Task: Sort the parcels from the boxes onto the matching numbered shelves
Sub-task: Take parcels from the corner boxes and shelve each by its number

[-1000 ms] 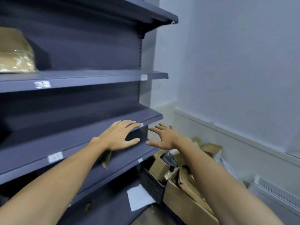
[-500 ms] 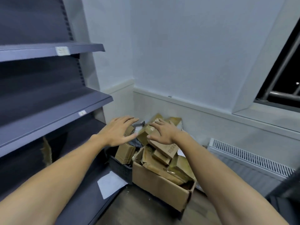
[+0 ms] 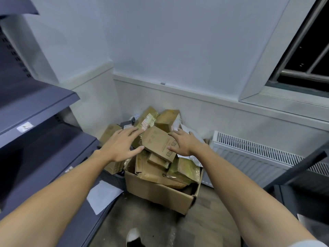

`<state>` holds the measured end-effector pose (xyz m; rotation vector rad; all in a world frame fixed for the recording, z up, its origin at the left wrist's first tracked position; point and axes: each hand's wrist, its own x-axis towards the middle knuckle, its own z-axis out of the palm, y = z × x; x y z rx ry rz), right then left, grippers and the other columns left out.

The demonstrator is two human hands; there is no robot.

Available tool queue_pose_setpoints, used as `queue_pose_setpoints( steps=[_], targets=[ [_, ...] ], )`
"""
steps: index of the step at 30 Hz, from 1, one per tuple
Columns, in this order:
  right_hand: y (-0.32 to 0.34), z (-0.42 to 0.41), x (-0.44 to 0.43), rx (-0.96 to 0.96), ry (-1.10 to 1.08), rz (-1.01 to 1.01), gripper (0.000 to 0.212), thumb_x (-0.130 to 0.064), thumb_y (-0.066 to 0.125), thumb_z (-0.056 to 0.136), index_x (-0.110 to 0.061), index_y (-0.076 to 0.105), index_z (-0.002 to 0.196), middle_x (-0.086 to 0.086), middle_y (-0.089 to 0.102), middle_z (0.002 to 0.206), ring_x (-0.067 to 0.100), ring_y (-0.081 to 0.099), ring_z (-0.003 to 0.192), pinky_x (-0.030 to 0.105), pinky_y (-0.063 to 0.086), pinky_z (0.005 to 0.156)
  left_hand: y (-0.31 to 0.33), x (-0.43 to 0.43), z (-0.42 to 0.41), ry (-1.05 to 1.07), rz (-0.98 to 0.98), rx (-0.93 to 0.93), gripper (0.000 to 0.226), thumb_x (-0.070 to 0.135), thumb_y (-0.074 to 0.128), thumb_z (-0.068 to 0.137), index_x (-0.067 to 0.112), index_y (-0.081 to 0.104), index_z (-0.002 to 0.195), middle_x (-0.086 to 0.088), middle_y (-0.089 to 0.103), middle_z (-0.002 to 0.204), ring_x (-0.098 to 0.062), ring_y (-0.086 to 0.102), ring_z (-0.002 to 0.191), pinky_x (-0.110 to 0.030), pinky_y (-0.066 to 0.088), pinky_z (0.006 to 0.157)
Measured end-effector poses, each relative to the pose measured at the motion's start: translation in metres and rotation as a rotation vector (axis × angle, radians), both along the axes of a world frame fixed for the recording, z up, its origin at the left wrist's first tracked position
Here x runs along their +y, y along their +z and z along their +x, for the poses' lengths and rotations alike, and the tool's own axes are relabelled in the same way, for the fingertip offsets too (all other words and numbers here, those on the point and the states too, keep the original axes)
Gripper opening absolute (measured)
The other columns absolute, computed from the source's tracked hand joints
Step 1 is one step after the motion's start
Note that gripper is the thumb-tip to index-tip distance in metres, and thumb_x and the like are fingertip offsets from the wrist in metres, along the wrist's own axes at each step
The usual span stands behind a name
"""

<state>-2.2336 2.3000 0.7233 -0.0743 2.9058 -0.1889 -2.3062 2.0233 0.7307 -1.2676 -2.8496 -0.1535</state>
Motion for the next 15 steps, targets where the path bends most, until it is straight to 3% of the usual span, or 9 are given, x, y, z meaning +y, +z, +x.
queue_pose_setpoints(
  steps=[11,15],
  targets=[
    [-0.039,-0.071,0.032,-0.067,-0.267,-0.033,0.063,-0.050,0.048,0.100,-0.019,0.032,0.153,0.005,0.038,0.157,0.024,0.025,0.147,0.052,0.030,0.113,-0.053,0.034,-0.128,-0.120,-0.052,-0.114,0.091,0.076,0.024,0.083,0.022,0.027,0.156,-0.006,0.033,0.159,-0.023,0.031,0.145,-0.046,0.031,0.117],
    [-0.063,-0.085,0.037,-0.124,-0.282,-0.060,0.063,-0.047,0.050,0.100,-0.015,0.033,0.152,0.008,0.039,0.155,0.026,0.025,0.147,0.053,0.030,0.113,-0.075,0.056,-0.148,-0.180,-0.098,-0.167,0.086,0.071,0.038,0.088,0.026,0.018,0.158,-0.004,0.024,0.163,-0.022,0.023,0.149,-0.045,0.023,0.121]
  ],
)
